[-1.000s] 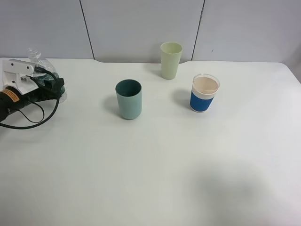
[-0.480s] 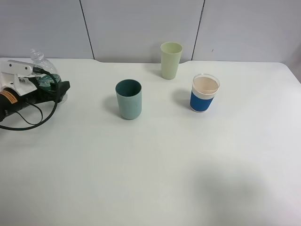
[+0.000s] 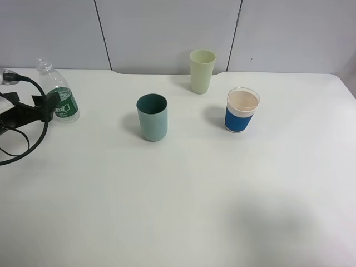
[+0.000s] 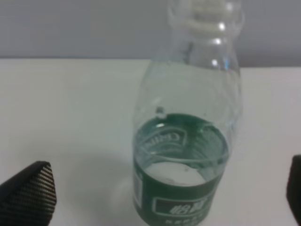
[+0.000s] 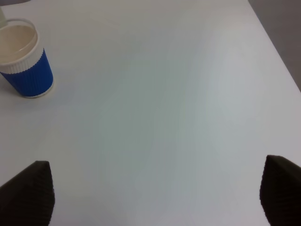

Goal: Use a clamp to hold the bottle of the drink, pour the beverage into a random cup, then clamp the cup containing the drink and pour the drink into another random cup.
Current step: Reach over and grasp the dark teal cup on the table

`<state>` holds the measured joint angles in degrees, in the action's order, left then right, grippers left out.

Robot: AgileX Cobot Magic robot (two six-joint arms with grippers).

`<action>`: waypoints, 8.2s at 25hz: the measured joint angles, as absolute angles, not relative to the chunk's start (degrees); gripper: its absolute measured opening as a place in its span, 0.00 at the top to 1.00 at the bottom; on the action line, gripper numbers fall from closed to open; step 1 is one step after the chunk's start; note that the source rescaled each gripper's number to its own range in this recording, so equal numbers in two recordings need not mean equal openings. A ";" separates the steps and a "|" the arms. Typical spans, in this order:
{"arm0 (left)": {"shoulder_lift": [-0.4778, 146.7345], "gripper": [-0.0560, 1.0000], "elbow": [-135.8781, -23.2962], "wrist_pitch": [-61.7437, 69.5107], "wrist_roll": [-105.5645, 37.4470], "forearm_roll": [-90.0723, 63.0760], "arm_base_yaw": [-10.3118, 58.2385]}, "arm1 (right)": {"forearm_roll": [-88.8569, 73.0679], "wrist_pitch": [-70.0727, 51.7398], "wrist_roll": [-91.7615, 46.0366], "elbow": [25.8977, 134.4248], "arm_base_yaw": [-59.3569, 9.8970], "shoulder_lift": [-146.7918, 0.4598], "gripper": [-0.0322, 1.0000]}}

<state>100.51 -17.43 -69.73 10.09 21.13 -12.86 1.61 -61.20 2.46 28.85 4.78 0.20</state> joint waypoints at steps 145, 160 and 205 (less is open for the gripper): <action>-0.26 0.00 -28.95 60.04 1.98 2.10 3.01 | 1.61 -61.15 2.38 28.85 4.78 0.20 0.28; -0.26 0.00 -28.95 60.04 1.98 2.10 3.01 | -2.75 -53.21 2.32 32.28 4.78 -7.63 0.28; -0.26 0.00 -28.95 60.04 1.98 2.10 3.01 | -17.67 3.80 -15.64 32.55 -40.38 -81.06 0.28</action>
